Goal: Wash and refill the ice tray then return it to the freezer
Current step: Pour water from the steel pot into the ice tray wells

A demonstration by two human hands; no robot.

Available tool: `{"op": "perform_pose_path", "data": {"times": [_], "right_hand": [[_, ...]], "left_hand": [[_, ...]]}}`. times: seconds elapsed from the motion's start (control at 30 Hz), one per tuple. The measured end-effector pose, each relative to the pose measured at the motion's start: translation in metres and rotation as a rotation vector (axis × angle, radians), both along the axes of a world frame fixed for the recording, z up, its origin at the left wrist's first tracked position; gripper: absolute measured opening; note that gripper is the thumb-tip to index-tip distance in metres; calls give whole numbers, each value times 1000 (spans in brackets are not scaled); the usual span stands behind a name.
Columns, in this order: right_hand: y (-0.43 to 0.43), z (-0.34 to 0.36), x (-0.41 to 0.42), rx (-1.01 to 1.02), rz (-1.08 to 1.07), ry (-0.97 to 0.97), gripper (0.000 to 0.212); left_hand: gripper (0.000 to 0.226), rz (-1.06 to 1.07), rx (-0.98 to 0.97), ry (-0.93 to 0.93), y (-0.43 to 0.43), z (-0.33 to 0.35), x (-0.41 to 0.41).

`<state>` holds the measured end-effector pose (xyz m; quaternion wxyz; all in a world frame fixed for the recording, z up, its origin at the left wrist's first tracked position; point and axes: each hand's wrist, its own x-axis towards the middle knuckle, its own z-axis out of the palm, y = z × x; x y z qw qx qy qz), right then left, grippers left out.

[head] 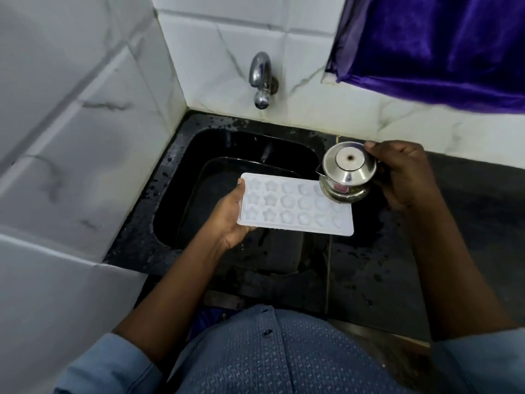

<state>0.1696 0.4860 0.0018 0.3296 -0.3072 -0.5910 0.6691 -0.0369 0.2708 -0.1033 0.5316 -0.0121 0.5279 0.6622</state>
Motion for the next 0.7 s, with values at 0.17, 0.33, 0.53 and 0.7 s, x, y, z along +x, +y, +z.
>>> {"op": "perform_pose_path", "data": {"times": [0.17, 0.33, 0.53, 0.7], "right_hand": [[-11, 27, -37, 61, 109, -97, 48], [-32, 42, -62, 141, 182, -123, 54], [-47, 45, -78, 215, 262, -234, 46], [-49, 43, -87, 232, 304, -227, 59]], "left_hand": [[66, 76, 52, -1, -21, 20, -16], [66, 111, 66, 4, -39, 31, -25], [64, 150, 56, -11, -51, 39, -27], [57, 176, 99, -27, -56, 41, -30]]}}
